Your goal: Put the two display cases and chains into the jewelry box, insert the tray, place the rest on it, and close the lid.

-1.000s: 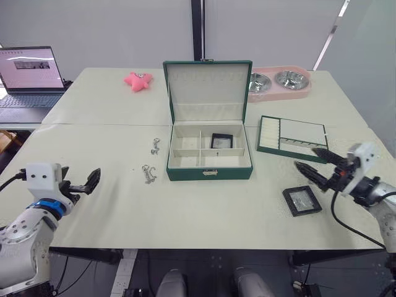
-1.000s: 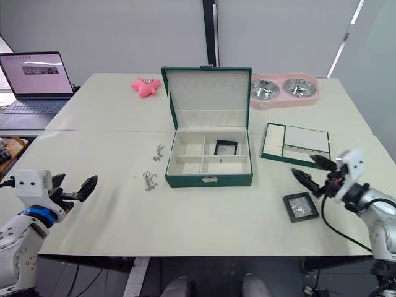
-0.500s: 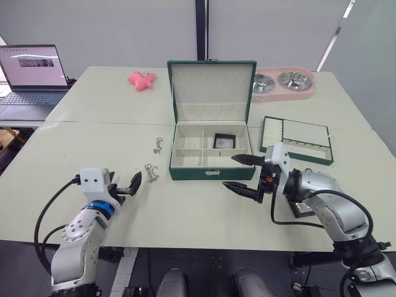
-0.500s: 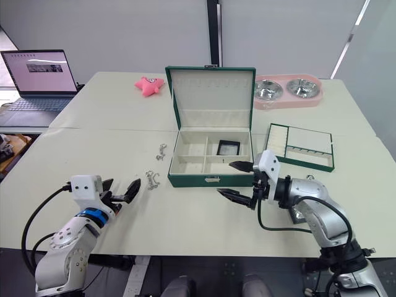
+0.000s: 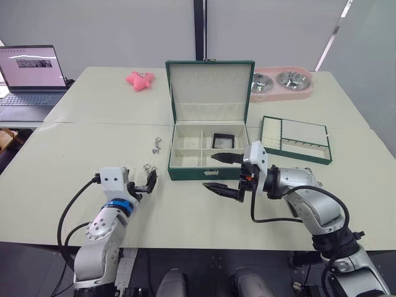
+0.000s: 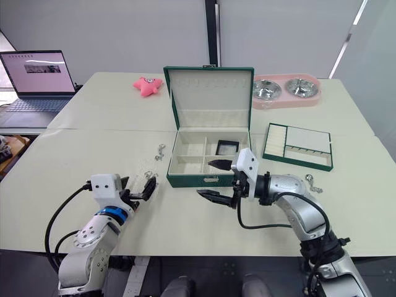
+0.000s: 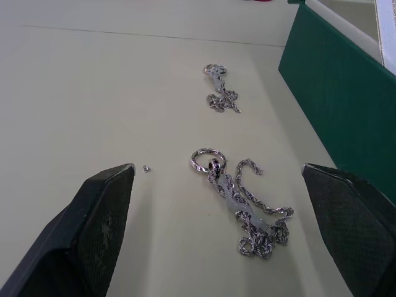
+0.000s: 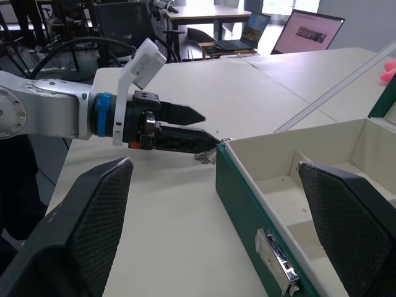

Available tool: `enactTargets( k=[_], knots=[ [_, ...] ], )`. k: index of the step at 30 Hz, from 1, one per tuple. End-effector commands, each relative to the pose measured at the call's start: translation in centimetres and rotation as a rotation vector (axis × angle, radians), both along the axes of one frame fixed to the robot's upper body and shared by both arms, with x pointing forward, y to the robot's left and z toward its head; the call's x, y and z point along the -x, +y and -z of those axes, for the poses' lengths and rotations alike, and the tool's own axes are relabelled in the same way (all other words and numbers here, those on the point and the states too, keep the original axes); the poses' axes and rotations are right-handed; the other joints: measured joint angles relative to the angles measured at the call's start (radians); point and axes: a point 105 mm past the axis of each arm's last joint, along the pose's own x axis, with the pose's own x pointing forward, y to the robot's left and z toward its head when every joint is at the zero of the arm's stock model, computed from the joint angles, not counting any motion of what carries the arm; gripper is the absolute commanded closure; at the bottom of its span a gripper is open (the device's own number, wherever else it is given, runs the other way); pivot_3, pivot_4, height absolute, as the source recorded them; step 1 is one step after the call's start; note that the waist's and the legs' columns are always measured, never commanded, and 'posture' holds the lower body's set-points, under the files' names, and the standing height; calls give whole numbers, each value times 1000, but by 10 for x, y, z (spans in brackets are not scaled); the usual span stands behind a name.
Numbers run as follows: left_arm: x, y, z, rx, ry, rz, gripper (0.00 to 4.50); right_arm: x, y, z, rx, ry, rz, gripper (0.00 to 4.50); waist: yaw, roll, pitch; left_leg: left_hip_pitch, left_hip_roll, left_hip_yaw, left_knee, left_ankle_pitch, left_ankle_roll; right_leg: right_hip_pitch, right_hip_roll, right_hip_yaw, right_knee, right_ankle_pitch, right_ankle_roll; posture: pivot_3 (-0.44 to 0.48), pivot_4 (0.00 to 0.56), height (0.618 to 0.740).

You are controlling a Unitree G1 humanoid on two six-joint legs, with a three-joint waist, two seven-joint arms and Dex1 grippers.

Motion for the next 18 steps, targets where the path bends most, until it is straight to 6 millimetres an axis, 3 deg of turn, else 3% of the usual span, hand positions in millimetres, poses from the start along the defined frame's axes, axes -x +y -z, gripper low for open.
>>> enactTargets(
  k=[1,11,18],
  knots=[
    [-8,-8,-6,-28,-14,-21,26,0,4,-12,-16,-47,-11,0,1,0,0,0,0,0,0,0,0,0,0,0,0,0,0,0,150,740],
    [-16,-6,5,-14,42,-90,26,-6,1,-12,-13,-50,11,0,0,0,0,0,0,0,0,0,0,0,0,0,0,0,0,0,150,740],
    [-12,-4,26,-45,143,-88,26,-7,0,-12,-15,-45,20,0,-2,0,0,0,0,0,0,0,0,0,0,0,0,0,0,0,150,740]
  ],
)
